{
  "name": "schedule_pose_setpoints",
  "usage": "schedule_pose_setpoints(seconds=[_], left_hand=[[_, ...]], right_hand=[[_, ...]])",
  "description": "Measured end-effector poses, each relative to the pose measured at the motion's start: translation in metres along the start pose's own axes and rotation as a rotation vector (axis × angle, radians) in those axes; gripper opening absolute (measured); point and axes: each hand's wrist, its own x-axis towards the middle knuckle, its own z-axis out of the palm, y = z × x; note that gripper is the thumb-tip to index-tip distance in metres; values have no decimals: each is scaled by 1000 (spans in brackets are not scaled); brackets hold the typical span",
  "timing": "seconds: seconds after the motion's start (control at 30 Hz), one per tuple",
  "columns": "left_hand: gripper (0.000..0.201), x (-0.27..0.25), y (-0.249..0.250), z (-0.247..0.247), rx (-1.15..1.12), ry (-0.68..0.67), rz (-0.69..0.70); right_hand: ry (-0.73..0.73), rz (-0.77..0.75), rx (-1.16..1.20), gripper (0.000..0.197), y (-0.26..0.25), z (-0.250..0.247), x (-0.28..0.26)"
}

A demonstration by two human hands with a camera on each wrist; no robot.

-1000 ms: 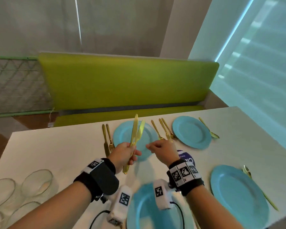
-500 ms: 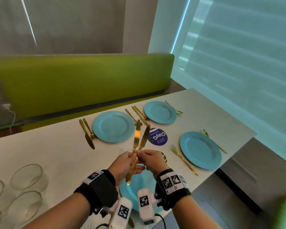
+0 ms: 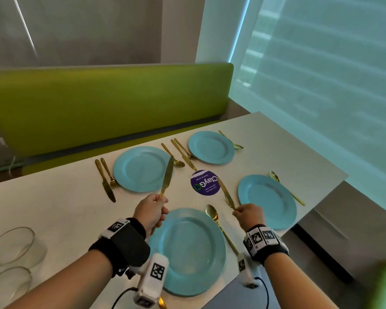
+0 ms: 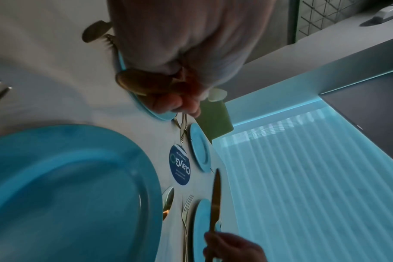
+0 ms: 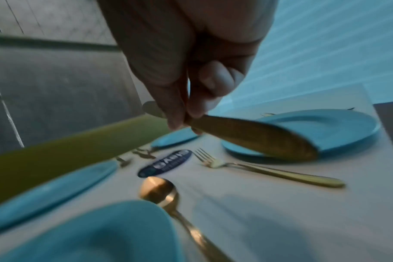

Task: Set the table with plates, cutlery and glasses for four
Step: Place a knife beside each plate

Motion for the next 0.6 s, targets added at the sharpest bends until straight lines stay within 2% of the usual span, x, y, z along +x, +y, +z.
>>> schedule_pose_setpoints(seconds=[0.13,0.3,0.47,0.6], left_hand=[[18,11,-3,11,4,-26,-31],[20,21,-8,18,0,-27,-58],[20,28,-7,21,-11,2,-72],[20,30,-4,23,-4,7,-64]], right_hand=[[-33,46,-214,27,22,20,15],[-119,84,-221,33,28,37,27],[-116,96,-247,28,30,42,34],[-77,116,-160,29,31,43,36]])
